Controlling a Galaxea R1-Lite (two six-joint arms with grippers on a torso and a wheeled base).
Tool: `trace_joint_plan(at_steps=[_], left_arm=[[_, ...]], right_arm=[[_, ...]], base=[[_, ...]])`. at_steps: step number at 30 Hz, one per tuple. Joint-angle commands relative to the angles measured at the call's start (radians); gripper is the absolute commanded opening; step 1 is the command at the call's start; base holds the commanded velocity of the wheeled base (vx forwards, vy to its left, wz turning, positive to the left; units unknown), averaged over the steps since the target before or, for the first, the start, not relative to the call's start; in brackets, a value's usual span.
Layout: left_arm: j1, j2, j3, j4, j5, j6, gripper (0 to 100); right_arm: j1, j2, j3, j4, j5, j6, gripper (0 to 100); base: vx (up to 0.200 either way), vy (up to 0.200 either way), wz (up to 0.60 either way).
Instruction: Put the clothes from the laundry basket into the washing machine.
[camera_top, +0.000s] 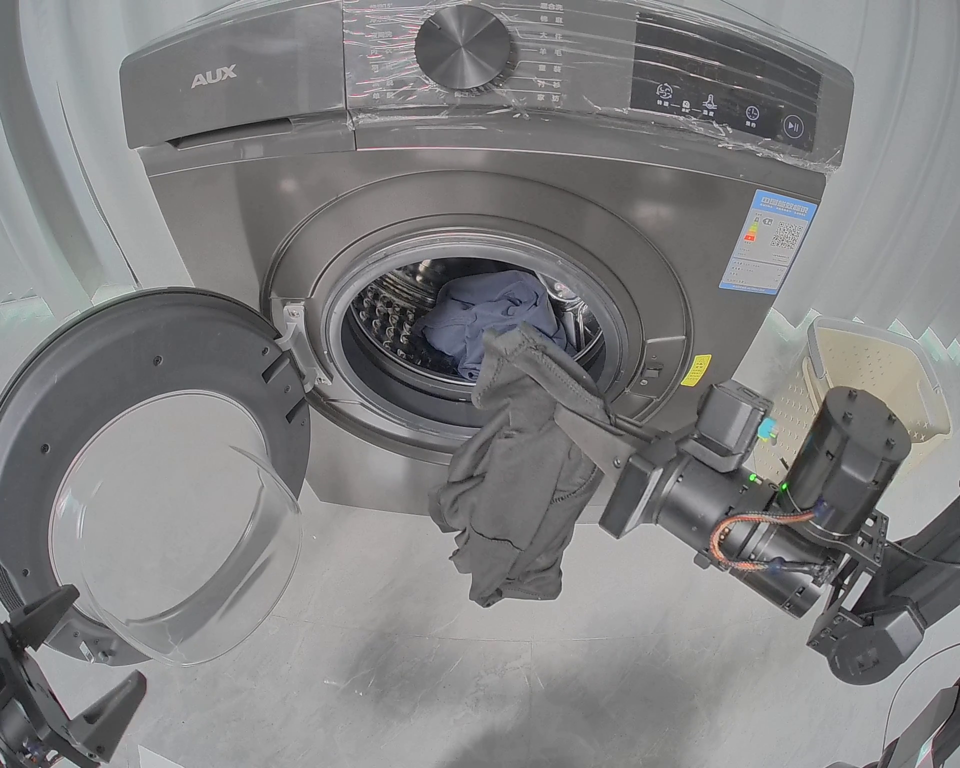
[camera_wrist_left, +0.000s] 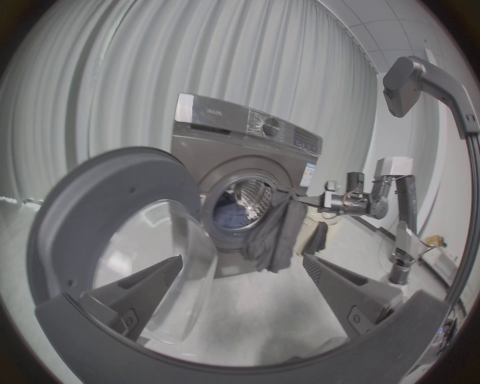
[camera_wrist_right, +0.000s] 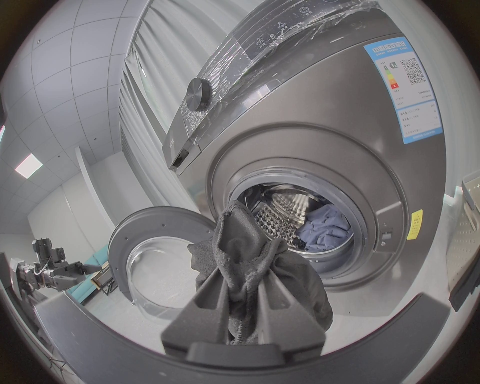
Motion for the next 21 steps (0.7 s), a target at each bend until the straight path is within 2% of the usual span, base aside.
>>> trace_joint_plan(at_steps=[1,4,5,10,11,13,16,21], left_arm=[[-0.103,0.364,-0.028,-0.133,-0.098,-0.022,100],[-0.107,0.441,-0.032,-0.189,-0.118,-0.019,100],[-0.126,0.544,-0.048,-0.269,-0.136,-0.022,100],[-0.189,0.726,-0.055,-0.416,-0.143,-0.02,100],[-0.189,0.726,-0.055,-0.416,-0.143,-0.02,100],[-0.248,0.817,-0.057,-0.484,-0.143,-0.023,100],[-0.258,0.903,-0.072,-0.545,-0.144,-0.025,100],[-0.259,1.032,-0.081,-0.686,-0.144,-0.08,100]], right_arm=[[-0.003,0.099,-0.132,-0.019,-0.062,0.006,0],[-0.003,0.108,-0.139,-0.022,-0.068,0.006,0],[-0.001,0.115,-0.139,-0.039,-0.068,0.004,0],[-0.003,0.126,-0.136,-0.047,-0.071,0.006,0],[-0.003,0.126,-0.136,-0.047,-0.071,0.006,0],[-0.001,0.129,-0.132,-0.048,-0.074,0.006,0],[0.002,0.129,-0.13,-0.05,-0.075,0.006,0],[0.003,0.129,-0.124,-0.068,-0.075,0.006,0]], base=[[0.0,0.0,0.0],[0.0,0.0,0.0],[0.0,0.0,0.0],[0.0,0.0,0.0],[0.0,0.0,0.0],[0.0,0.0,0.0],[0.0,0.0,0.0],[0.0,0.0,0.0]])
